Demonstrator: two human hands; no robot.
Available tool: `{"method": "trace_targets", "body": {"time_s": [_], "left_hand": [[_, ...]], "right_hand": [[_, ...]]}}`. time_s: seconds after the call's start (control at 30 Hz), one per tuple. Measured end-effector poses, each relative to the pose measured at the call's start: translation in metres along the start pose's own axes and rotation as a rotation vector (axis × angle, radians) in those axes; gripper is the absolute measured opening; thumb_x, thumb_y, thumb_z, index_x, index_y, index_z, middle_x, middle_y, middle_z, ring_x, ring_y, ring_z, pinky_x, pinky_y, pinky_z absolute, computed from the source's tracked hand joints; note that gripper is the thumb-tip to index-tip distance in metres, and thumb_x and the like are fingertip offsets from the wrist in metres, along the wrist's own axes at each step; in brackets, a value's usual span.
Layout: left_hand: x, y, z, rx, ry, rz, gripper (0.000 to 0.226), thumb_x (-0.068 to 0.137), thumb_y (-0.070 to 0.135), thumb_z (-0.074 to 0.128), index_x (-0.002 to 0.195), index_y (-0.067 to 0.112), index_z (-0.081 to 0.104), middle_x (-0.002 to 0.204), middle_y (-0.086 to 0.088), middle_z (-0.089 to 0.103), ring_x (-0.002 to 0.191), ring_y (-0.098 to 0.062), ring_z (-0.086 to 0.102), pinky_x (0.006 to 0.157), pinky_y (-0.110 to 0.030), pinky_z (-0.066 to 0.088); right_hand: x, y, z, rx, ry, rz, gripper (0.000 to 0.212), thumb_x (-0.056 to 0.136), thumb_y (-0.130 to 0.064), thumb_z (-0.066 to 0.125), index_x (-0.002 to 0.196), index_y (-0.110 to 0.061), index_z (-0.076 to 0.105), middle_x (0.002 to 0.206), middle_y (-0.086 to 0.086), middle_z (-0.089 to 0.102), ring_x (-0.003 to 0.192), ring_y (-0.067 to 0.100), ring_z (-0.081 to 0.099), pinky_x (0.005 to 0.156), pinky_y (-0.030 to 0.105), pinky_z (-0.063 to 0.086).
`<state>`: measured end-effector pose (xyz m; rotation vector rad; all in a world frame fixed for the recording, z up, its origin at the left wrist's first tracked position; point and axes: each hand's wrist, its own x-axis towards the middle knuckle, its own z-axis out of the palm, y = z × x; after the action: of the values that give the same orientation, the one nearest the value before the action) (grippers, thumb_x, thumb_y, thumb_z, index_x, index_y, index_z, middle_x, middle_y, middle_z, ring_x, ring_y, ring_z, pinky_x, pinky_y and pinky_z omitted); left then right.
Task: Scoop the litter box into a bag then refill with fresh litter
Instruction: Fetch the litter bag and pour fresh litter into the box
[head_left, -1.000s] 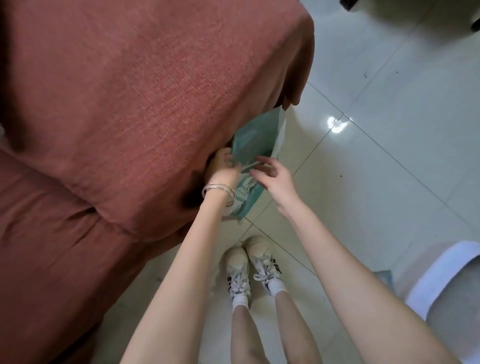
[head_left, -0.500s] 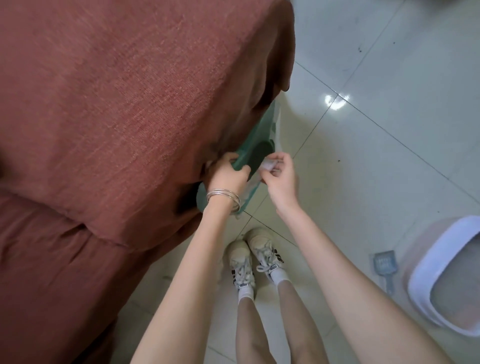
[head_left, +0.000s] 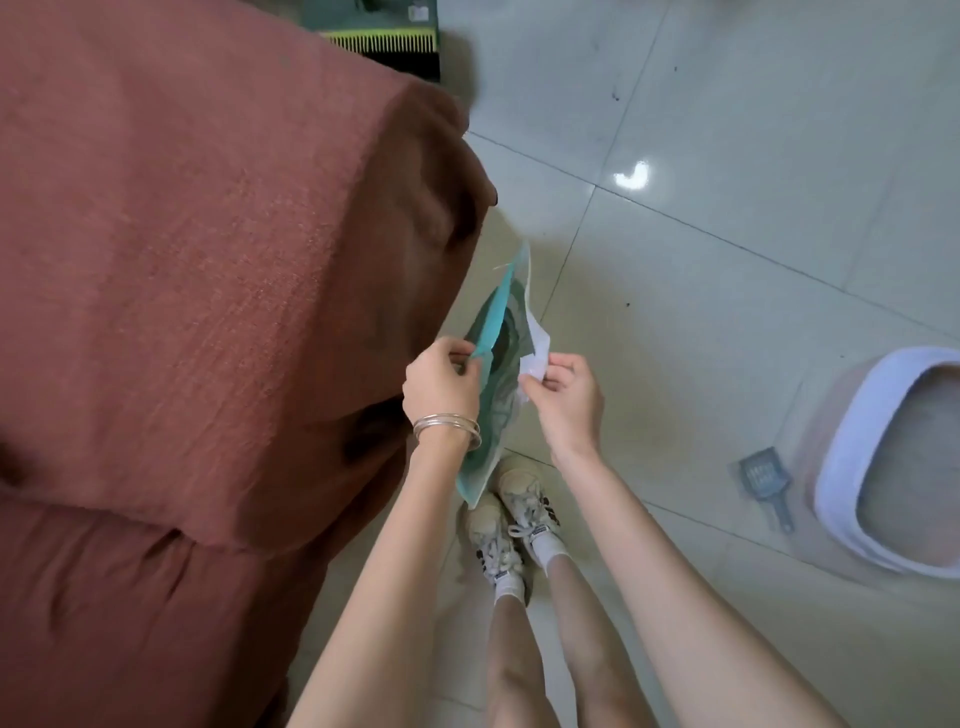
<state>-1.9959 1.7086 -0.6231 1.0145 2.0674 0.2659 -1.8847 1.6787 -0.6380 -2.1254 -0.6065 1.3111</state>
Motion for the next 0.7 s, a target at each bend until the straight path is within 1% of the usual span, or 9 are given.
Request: {"method": "trace_targets", "body": {"time_s": [0.07,0.17,0.23,0.3,0.4,0.5,0.57,0.63,0.7], "left_hand": [[-0.015,0.019,-0.012,-0.007,-0.007,0.016,0.009,0.079,0.021,0.063,0.087,0.021,0.067,0.086,0.003,0.070,0.083,-0.019,0.065,0.075,-0.028,0.050],[-0.039,0.045,-0.035,-0.049,-0.039,0.040,0.006,0.075,0.020,0.066,0.081,0.022,0.068,0.075,0.006,0.066,0.078,-0.016,0.066,0.073,-0.024,0.049],[-0.057,0.059,-0.051,-0.107,-0.068,0.052,0.004,0.073,0.020,0.068,0.076,0.022,0.068,0.070,0.007,0.067,0.073,-0.015,0.067,0.074,-0.030,0.055],[-0.078,0.075,-0.068,-0.147,-0.090,0.072,0.004,0.071,0.020,0.069,0.074,0.022,0.068,0.067,0.008,0.068,0.068,-0.014,0.066,0.073,-0.037,0.056],[-0.115,0.098,-0.094,-0.144,-0.112,0.140,0.004,0.071,0.018,0.070,0.074,0.021,0.068,0.066,0.009,0.067,0.066,-0.011,0.065,0.074,-0.032,0.056],[-0.153,0.117,-0.117,-0.164,-0.149,0.203,0.005,0.071,0.018,0.071,0.074,0.021,0.069,0.065,0.009,0.067,0.062,-0.004,0.063,0.071,-0.026,0.054],[-0.178,0.128,-0.128,-0.158,-0.183,0.256,0.005,0.071,0.017,0.072,0.075,0.019,0.069,0.063,0.011,0.065,0.056,0.004,0.059,0.067,-0.017,0.052],[-0.201,0.139,-0.138,-0.144,-0.222,0.323,0.007,0.071,0.018,0.072,0.078,0.017,0.070,0.063,0.012,0.064,0.052,0.006,0.057,0.060,-0.009,0.048],[-0.222,0.150,-0.145,-0.137,-0.257,0.392,0.008,0.071,0.018,0.072,0.079,0.018,0.071,0.063,0.012,0.064,0.051,0.007,0.057,0.059,-0.009,0.049]], "right_hand": [[-0.010,-0.014,-0.015,0.035,0.024,-0.018,0.026,0.077,-0.005,0.071,0.090,-0.018,0.054,0.076,-0.012,0.062,0.067,0.002,0.059,0.064,0.010,0.047],[-0.031,-0.039,-0.042,0.075,0.043,-0.047,0.027,0.075,-0.007,0.072,0.082,-0.025,0.053,0.076,-0.010,0.065,0.070,0.008,0.061,0.074,0.025,0.051],[-0.050,-0.055,-0.062,0.112,0.050,-0.056,0.025,0.075,-0.007,0.073,0.084,-0.022,0.055,0.076,-0.009,0.067,0.071,0.009,0.063,0.076,0.029,0.052],[-0.072,-0.070,-0.085,0.124,0.064,-0.076,0.022,0.074,-0.009,0.074,0.083,-0.019,0.057,0.078,-0.005,0.069,0.073,0.013,0.065,0.076,0.033,0.054],[-0.112,-0.092,-0.119,0.124,0.094,-0.099,0.022,0.074,-0.009,0.075,0.078,-0.022,0.057,0.083,0.002,0.071,0.078,0.021,0.067,0.078,0.039,0.054],[-0.155,-0.110,-0.149,0.134,0.122,-0.135,0.027,0.074,-0.008,0.074,0.073,-0.027,0.056,0.089,0.007,0.070,0.082,0.023,0.067,0.080,0.041,0.054],[-0.184,-0.118,-0.169,0.149,0.156,-0.170,0.027,0.075,-0.007,0.074,0.068,-0.027,0.056,0.093,0.009,0.069,0.084,0.025,0.066,0.080,0.040,0.053],[-0.208,-0.124,-0.188,0.170,0.199,-0.192,0.027,0.075,-0.008,0.074,0.069,-0.027,0.055,0.093,0.007,0.070,0.084,0.022,0.066,0.078,0.034,0.053],[-0.230,-0.126,-0.206,0.208,0.249,-0.197,0.026,0.075,-0.011,0.075,0.074,-0.028,0.055,0.090,0.004,0.071,0.083,0.018,0.066,0.077,0.029,0.053]]}}
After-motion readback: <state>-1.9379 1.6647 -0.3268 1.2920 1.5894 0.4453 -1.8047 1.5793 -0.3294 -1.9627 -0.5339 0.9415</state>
